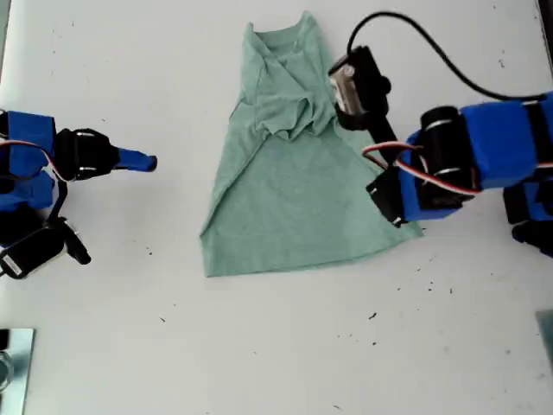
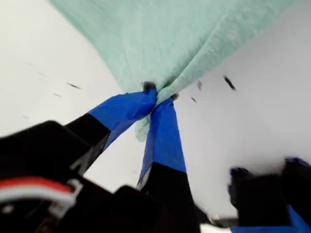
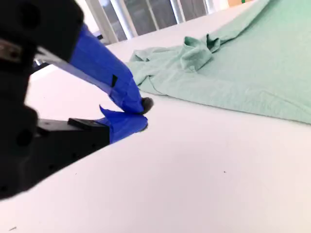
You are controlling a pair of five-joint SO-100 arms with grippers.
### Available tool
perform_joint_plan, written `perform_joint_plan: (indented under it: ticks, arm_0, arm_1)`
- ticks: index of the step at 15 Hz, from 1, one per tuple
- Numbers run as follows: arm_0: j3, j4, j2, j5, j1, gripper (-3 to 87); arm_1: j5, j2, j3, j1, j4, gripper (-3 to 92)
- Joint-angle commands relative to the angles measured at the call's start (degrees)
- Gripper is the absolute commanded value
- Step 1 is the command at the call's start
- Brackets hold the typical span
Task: Fold t shirt
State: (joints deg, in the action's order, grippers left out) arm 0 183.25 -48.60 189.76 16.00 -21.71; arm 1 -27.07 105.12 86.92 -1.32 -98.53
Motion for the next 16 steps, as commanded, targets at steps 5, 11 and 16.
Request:
perform_joint_plan:
  ticks: [5,11,16]
  arm_0:
    - [0.6,-0.3,0.8,0.0,1.0,-0.3]
    - [0.7,-0.4,1.1,0.2,1.0,-0.3]
    - [0.9,-0.9,2.4,0.2,1.0,-0.3]
  arm_1:
    - [5.8,-15.3,-13.6,0.4,17.3,-1.1]
    - [9.5,-23.2,-3.9,4.2,38.2,33.2]
    - [6.0,-9.4,-31.4,5.4,10.3,32.6]
